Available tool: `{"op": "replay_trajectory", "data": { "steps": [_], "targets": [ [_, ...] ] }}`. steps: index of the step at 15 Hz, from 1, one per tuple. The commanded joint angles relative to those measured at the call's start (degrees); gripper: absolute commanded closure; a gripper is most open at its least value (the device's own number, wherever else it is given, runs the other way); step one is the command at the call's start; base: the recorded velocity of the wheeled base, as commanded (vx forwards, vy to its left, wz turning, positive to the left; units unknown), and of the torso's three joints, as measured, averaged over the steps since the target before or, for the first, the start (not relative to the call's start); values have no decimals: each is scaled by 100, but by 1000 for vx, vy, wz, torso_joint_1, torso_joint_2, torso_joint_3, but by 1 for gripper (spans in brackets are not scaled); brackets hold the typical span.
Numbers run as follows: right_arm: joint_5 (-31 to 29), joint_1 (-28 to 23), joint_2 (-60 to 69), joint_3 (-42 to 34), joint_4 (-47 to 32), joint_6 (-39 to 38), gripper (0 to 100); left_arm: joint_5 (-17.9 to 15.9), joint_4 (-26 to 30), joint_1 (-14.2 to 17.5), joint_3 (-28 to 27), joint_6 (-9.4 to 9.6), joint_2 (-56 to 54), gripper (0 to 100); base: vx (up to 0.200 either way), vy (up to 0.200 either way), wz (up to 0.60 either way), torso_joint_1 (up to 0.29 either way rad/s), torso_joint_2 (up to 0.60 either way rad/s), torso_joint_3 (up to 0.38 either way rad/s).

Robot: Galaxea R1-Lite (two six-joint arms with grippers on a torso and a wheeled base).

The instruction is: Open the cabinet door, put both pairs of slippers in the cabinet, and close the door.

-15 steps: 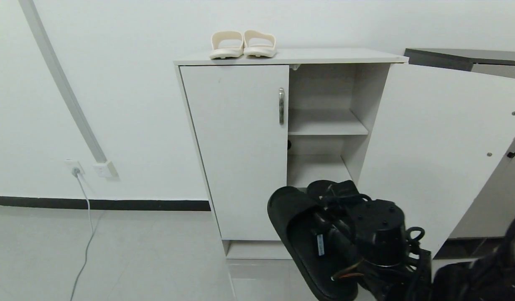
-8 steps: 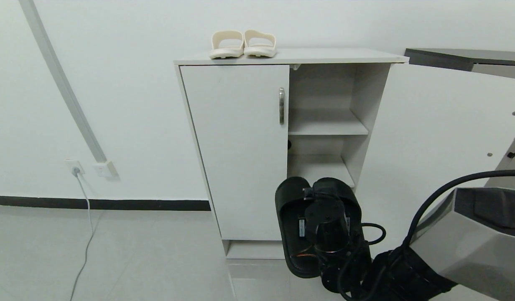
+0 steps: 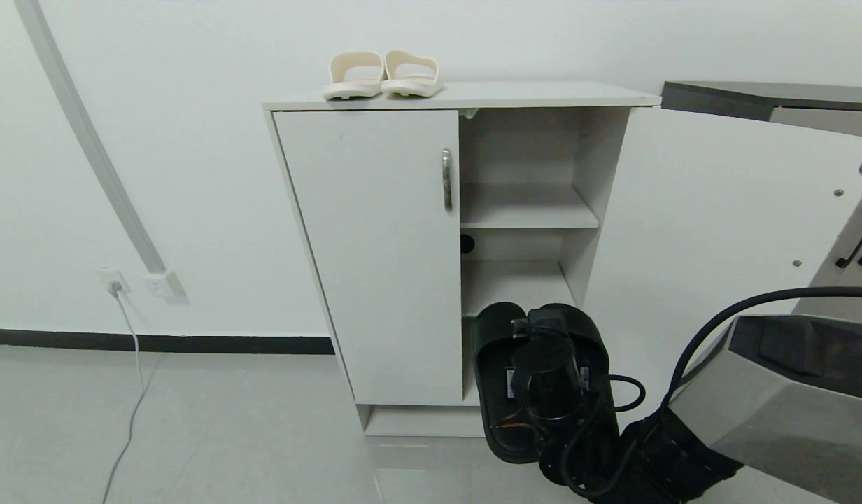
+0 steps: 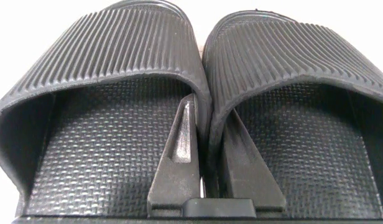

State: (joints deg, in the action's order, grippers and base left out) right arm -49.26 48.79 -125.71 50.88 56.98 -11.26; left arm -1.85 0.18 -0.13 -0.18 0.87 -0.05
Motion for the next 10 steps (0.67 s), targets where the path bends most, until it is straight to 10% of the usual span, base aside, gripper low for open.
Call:
{"op": "replay_trajectory", "data": {
  "steps": [1, 10],
  "targets": [
    [13, -53, -50, 1, -3, 1, 100, 1, -1, 5, 1, 1, 14, 100, 0, 0, 0, 0, 0, 0],
    [760, -194, -709, 581, 112, 28, 100, 1, -1, 5, 1, 1, 14, 100, 0, 0, 0, 0, 0, 0]
  ]
}}
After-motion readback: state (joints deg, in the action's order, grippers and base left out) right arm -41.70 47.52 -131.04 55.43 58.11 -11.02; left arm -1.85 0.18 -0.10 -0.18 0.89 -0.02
